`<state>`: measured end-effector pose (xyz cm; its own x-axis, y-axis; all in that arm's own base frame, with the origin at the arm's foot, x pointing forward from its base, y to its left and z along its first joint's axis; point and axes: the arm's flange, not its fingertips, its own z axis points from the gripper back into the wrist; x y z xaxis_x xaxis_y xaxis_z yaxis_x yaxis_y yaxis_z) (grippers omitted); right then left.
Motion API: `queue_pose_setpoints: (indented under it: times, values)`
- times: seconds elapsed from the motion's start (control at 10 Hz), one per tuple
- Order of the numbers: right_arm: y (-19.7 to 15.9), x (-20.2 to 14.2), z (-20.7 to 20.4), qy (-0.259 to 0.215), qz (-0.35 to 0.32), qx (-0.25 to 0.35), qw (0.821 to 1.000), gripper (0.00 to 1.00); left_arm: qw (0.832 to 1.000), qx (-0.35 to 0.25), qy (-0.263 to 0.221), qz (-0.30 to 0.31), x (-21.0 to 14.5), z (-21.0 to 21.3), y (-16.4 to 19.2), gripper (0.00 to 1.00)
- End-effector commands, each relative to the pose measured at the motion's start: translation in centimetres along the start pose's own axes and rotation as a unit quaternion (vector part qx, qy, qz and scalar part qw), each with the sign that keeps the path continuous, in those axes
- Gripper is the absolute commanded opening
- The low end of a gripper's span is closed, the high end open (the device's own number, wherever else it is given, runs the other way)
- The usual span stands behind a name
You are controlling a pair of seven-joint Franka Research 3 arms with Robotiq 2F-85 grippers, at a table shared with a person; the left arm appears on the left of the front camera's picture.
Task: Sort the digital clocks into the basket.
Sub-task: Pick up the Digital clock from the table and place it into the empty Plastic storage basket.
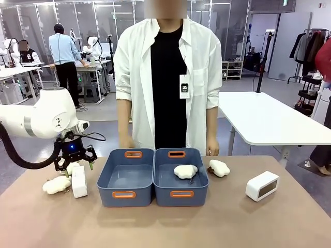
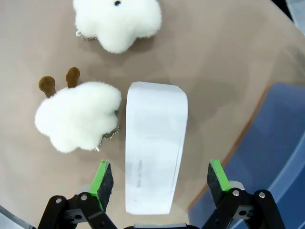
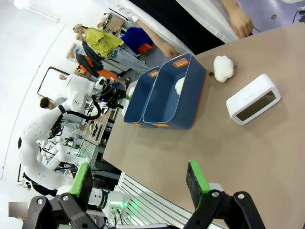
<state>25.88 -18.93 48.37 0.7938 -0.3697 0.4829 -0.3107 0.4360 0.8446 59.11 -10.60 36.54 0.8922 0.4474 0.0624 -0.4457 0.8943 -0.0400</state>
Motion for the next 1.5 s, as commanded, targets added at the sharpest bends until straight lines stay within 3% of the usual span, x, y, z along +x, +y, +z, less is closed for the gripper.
queue_pose_setpoints:
  times: [0.0, 0.2, 0.4, 0.5, 0.6, 1.4]
  values:
    - [0.1, 0.0, 0.1, -0.001, 0.005, 0.002, 1.0, 1.0, 0.999, 0.04, 0.013, 0.021, 1.5, -1.2, -1.2, 1.0]
    - [0.1, 0.0, 0.1, -0.001, 0.005, 0.002, 1.0, 1.0, 0.998, 0.05, 0.024, 0.023, 2.0, -2.2, -1.0, 1.0]
    - [0.1, 0.0, 0.1, -0.001, 0.005, 0.002, 1.0, 1.0, 0.998, 0.059, 0.026, 0.022, 1.8, -3.4, -0.7, 0.59]
    - [0.1, 0.0, 0.1, -0.001, 0.005, 0.002, 1.0, 1.0, 0.998, 0.06, 0.025, 0.016, 1.7, -3.5, -0.6, 0.22]
    - [0.1, 0.0, 0.1, -0.001, 0.005, 0.002, 1.0, 1.0, 0.998, 0.058, 0.027, 0.01, 1.2, -3.3, -0.5, 0.0]
    - [0.1, 0.0, 0.1, -0.001, 0.005, 0.002, 1.0, 1.0, 0.998, 0.043, 0.033, 0.013, 1.1, -3.6, -0.5, 0.0]
